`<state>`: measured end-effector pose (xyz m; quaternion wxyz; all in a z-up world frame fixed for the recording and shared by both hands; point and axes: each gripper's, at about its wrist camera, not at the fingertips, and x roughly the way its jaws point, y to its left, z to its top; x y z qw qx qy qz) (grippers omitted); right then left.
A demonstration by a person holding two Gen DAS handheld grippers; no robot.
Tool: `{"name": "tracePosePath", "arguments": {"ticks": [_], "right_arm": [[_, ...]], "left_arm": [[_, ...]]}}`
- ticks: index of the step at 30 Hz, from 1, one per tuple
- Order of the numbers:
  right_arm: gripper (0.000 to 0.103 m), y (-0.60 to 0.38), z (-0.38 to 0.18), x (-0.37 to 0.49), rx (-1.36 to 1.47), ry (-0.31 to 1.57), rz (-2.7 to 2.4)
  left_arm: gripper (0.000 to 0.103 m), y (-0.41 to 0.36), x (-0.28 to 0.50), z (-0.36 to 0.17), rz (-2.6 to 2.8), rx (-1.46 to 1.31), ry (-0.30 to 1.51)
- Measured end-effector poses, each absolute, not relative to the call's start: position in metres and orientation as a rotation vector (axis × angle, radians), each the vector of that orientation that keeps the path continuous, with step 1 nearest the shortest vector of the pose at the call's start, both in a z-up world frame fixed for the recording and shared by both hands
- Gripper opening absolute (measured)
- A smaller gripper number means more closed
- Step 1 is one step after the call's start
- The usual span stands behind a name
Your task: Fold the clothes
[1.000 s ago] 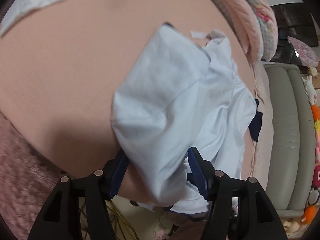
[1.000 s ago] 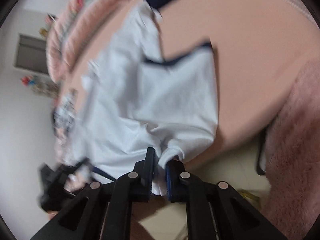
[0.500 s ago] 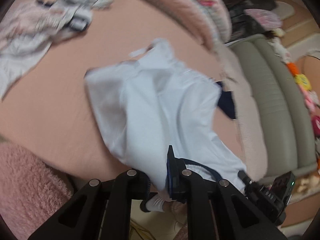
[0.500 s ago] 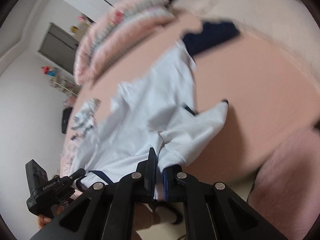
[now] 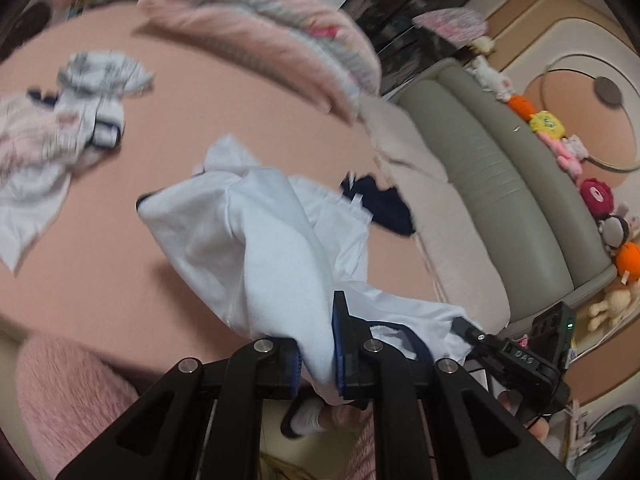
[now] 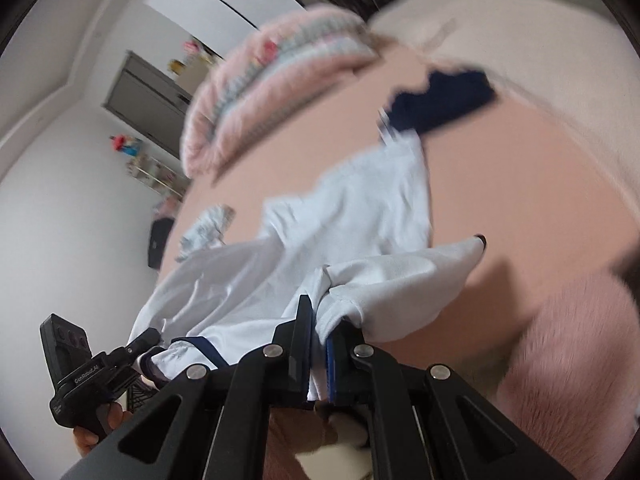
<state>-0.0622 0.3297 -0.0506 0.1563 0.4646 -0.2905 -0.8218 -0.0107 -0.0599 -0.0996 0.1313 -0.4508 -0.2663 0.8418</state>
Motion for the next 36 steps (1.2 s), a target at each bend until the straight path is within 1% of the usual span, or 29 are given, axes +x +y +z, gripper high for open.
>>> {"name": "tracePosePath", "arguments": {"ticks": [3,6,9,10,11,13,14,15,18,20,21,26,27,28,30,32,33,34,36], "right_arm": [[0.004,0.329,-0.081,-0.082,1.422,-0.820,-2.293],[0.004,0.322,-0.110,-0.119,1.518,-0.825,-2.224],[0.004,0.304,-0.118,-0.176,1.568,-0.788,-2.172],[0.004,0.297,-0.101,-0.194,1.525,-0.761,-2.190],[0.004,0.291,-0.073,-0.211,1.451,-0.727,-2.226],[0.004,0.280,-0.009,-0.241,1.284,-0.670,-2.290],[0.004,0.277,0.039,-0.248,1.152,-0.651,-2.332],[0.004,0.278,0.076,-0.246,1.043,-0.640,-2.361],[0.004,0.283,0.164,-0.227,0.777,-0.615,-2.413],[0.004,0.287,0.222,-0.214,0.599,-0.596,-2.435],[0.004,0.289,0.221,-0.209,0.597,-0.595,-2.439],[0.004,0.299,0.139,-0.184,0.811,-0.617,-2.448],[0.004,0.301,0.122,-0.179,0.854,-0.620,-2.448],[0.004,0.302,0.090,-0.178,0.950,-0.625,-2.453],[0.004,0.304,-0.005,-0.186,1.229,-0.637,-2.441],[0.004,0.305,-0.084,-0.193,1.478,-0.637,-2.398],[0.004,0.305,-0.124,-0.195,1.606,-0.638,-2.361],[0.004,0.305,-0.147,-0.194,1.680,-0.627,-2.336],[0.004,0.303,-0.176,-0.188,1.773,-0.591,-2.301]], "left_arm": [[0.010,-0.064,-0.014,-0.134,2.420,-1.425,-0.784],[0.010,-0.068,-0.045,-0.189,2.362,-1.637,-0.753],[0.010,-0.063,-0.094,-0.182,2.354,-1.677,-0.660],[0.009,-0.061,-0.111,-0.179,2.352,-1.686,-0.629],[0.008,-0.059,-0.126,-0.152,2.387,-1.618,-0.601],[0.008,-0.054,-0.145,-0.062,2.492,-1.371,-0.537],[0.008,-0.051,-0.149,-0.013,2.547,-1.232,-0.499],[0.008,-0.049,-0.153,0.035,2.594,-1.091,-0.461],[0.008,-0.052,-0.133,0.129,2.724,-0.795,-0.387],[0.008,-0.062,-0.117,0.120,2.754,-0.782,-0.432],[0.008,-0.067,-0.109,0.114,2.767,-0.781,-0.458],[0.008,-0.095,-0.068,0.080,2.831,-0.773,-0.588],[0.008,-0.100,-0.071,0.044,2.792,-0.895,-0.644],[0.008,-0.103,-0.079,-0.001,2.735,-1.048,-0.711],[0.008,-0.109,-0.095,-0.093,2.590,-1.350,-0.840],[0.008,-0.107,-0.106,-0.168,2.507,-1.609,-0.822],[0.008,-0.104,-0.109,-0.199,2.464,-1.713,-0.796],[0.008,-0.103,-0.108,-0.223,2.425,-1.786,-0.792],[0.008,-0.104,-0.105,-0.251,2.328,-1.859,-0.863]]}}
